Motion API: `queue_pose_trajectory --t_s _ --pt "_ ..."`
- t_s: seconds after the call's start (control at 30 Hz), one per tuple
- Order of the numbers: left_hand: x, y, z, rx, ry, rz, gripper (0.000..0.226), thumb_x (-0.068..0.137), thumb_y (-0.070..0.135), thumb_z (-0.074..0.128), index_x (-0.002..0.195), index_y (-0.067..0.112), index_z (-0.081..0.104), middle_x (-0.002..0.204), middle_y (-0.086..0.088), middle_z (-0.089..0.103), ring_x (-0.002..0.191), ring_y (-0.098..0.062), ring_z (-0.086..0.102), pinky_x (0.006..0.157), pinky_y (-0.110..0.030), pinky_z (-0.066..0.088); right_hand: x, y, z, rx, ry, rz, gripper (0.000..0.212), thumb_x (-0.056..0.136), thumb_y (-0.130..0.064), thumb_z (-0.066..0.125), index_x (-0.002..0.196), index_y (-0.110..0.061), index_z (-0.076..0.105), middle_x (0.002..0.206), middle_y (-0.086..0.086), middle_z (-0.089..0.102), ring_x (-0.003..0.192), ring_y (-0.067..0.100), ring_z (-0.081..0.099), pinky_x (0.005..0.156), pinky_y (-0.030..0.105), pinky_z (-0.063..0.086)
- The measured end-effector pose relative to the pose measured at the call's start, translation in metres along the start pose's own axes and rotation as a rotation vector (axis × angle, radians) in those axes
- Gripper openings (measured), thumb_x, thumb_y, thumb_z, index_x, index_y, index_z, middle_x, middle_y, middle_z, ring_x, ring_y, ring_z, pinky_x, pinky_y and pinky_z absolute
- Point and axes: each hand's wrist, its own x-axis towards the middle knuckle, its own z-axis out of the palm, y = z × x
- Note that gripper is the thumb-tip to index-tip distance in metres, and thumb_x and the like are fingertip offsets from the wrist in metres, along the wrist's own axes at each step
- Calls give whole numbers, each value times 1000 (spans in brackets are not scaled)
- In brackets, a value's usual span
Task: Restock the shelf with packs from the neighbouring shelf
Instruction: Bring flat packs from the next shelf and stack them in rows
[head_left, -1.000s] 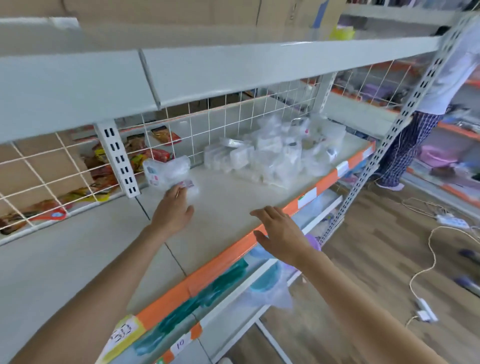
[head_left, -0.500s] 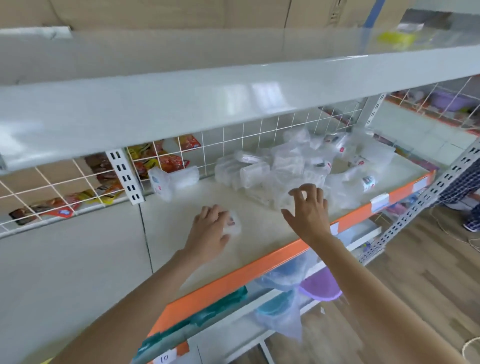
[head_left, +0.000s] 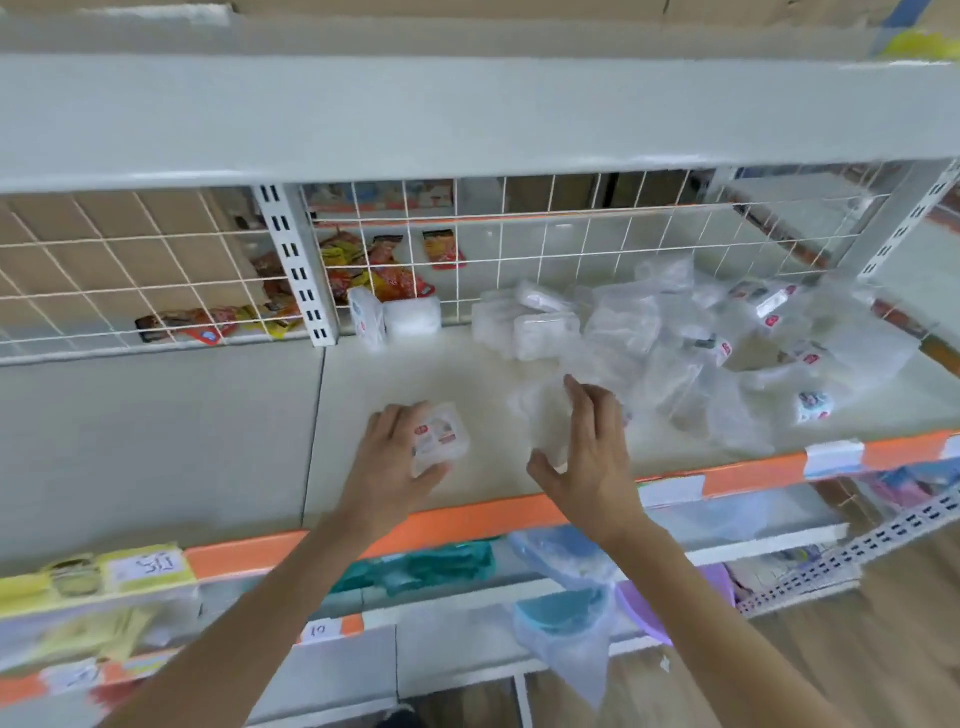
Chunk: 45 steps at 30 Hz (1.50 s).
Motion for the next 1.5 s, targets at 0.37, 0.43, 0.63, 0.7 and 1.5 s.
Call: queue_pose_trajectory --t_s 0.37,0.43,0.63,0.7,1.5 --pt "-112 -75 -103 77 253 -373 55 62 21 74 112 7 58 103 -10 49 94 -27 46 76 -32 41 1 -133 91 224 -504 -344 76 61 -23 56 132 -4 39 122 15 49 104 33 47 88 44 45" --pt "-129 -90 -119 91 273 -399 55 62 14 78 112 6 58 103 -11 50 94 -29 47 77 -31 39 0 -156 104 216 -510 -378 72 63 -27 52 131 -6 39 120 14 51 101 33 48 86 43 46" --pt "-198 -161 -194 108 305 -518 58 63 15 75 116 9 54 107 -9 46 102 -28 43 86 -35 42 -22 -270 161 309 -537 -439 68 65 -37 42 127 -12 33 115 14 52 99 33 49 85 40 45" --pt "-221 -184 -220 117 310 -539 59 64 16 74 119 11 54 108 -9 44 102 -28 42 87 -35 41 -31 -308 181 337 -543 -457 68 64 -37 42 126 -11 35 114 14 53 97 33 50 84 40 46" --pt "-243 -405 -357 186 300 -592 67 71 28 77 129 10 48 117 -7 46 109 -23 38 91 -19 26 16 -517 387 179 -579 -245 70 64 -35 57 124 -1 51 108 18 59 99 40 50 78 45 41"
